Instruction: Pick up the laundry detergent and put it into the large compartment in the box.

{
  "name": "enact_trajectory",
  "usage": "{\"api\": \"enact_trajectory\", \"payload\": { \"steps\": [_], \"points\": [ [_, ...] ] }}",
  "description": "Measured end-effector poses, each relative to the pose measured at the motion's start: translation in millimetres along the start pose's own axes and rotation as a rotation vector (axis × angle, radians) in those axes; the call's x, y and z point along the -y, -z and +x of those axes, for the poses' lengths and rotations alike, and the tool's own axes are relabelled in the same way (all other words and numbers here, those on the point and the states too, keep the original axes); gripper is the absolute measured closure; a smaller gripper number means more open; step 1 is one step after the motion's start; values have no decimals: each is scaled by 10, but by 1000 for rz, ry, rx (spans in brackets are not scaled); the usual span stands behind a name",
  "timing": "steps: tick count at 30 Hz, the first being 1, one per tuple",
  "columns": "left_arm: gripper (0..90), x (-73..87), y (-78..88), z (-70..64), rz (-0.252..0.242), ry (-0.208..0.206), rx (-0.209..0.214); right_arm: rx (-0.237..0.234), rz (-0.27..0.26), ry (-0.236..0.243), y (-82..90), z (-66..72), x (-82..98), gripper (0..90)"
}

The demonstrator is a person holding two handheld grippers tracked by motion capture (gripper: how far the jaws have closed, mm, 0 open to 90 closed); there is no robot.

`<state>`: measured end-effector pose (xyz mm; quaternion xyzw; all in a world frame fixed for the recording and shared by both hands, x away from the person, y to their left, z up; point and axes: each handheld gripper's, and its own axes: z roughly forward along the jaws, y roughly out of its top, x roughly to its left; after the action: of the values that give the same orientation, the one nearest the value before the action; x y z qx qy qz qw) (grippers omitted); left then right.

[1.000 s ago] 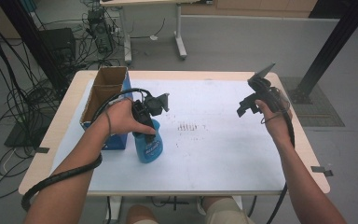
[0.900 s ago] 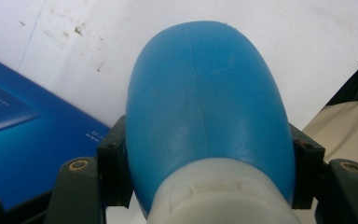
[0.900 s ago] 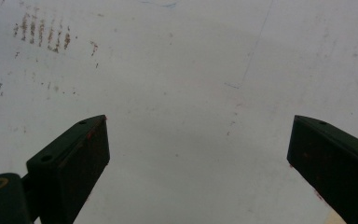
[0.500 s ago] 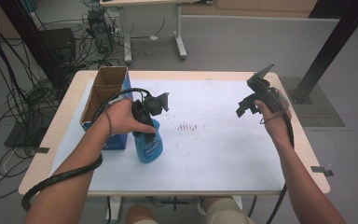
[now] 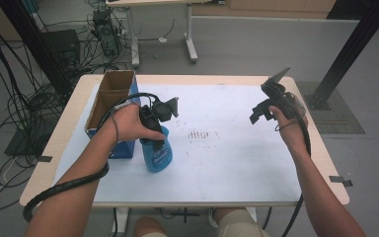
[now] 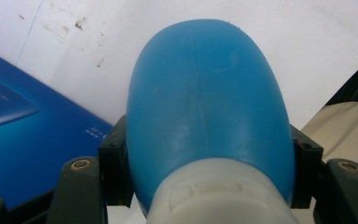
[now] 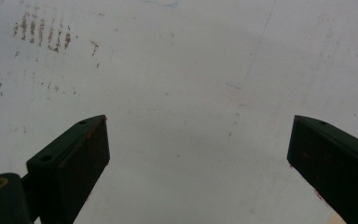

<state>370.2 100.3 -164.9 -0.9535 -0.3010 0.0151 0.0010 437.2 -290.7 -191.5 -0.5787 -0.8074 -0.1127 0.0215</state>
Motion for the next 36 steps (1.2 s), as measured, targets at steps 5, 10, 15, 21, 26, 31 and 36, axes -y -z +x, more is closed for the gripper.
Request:
{"api": "enact_trajectory", "payload": {
  "steps": [5,10,15,21,26,31,36],
  "points": [
    [361,1,-1,-3,-1,-1,-1,-1,-2,1,3,2,-2,57],
    [361,9,1,-1,-3,-2,-1,0,0,3,-4,10,-2,57],
    [363,20,0,1,-9,-2,0,1,-1,3,0,10,0,57],
    [365,15,1,-1,-8,-4,-1,2,-3,3,12,12,4,57],
    [365,7,2,3,-4,-5,0,2,-3,3,15,11,4,56],
    [366,6,2,5,-3,-4,1,3,-4,7,15,14,2,57],
    [367,15,2,10,-7,-1,2,3,-2,6,17,18,-2,56]
  ]
}}
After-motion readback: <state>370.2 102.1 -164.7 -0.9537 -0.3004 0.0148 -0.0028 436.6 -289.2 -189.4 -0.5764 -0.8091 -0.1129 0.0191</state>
